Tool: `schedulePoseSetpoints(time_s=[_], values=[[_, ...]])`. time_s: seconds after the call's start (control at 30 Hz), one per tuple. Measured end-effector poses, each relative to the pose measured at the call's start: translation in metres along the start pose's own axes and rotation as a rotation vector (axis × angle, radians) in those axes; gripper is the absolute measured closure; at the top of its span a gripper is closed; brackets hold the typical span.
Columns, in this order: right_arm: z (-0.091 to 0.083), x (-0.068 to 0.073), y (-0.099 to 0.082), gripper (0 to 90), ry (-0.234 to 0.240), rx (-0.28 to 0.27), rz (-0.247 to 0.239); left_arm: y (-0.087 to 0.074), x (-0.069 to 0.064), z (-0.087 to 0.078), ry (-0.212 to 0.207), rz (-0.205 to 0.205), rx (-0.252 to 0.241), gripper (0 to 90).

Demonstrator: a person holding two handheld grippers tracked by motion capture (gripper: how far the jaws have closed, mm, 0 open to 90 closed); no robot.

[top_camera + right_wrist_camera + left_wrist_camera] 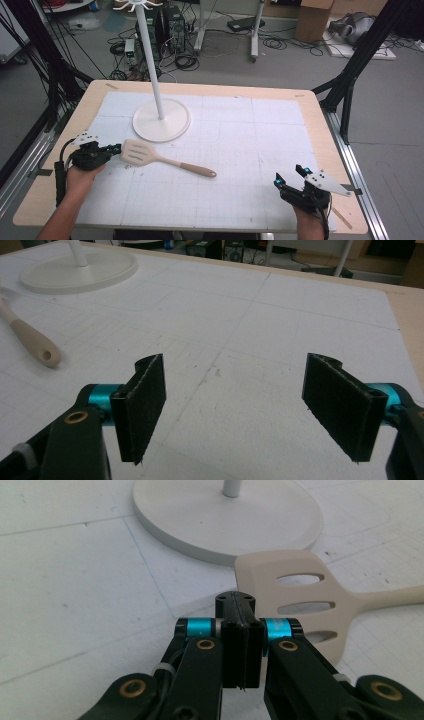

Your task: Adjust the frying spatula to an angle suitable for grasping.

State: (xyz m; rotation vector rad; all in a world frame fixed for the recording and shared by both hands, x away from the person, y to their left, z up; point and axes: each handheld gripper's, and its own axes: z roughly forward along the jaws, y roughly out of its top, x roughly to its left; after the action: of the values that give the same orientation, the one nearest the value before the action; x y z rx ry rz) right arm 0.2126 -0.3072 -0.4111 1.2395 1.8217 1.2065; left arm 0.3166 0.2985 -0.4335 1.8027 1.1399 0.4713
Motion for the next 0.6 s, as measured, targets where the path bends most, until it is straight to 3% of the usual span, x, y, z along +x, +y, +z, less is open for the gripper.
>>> schedulePoseSetpoints(time_s=[0.33, 0.4, 0.43, 0.47, 0.53, 0.6], values=[[0.004, 0.001, 0.000, 24.4, 0.002, 0.012, -0.004, -0.006, -0.014, -0.012, -0.054, 0.008, -0.004, 89.6], [0.004, 0.001, -0.001, 24.4, 0.003, 0.017, 0.002, -0.005, -0.019, -0.014, -0.102, 0.004, -0.008, 89.6], [0.004, 0.001, -0.001, 24.5, 0.001, 0.017, 0.002, -0.005, -0.019, -0.014, -0.102, 0.004, -0.008, 89.6], [0.004, 0.001, -0.001, 24.4, 0.001, 0.018, 0.001, -0.004, -0.028, -0.015, -0.110, 0.035, -0.006, 89.6], [0.004, 0.001, -0.001, 24.4, 0.000, 0.016, 0.000, -0.003, -0.034, -0.018, -0.057, 0.084, -0.015, 89.6], [0.003, 0.001, -0.001, 24.5, -0.001, 0.018, -0.003, -0.003, -0.031, -0.020, -0.019, 0.075, -0.034, 89.5]])
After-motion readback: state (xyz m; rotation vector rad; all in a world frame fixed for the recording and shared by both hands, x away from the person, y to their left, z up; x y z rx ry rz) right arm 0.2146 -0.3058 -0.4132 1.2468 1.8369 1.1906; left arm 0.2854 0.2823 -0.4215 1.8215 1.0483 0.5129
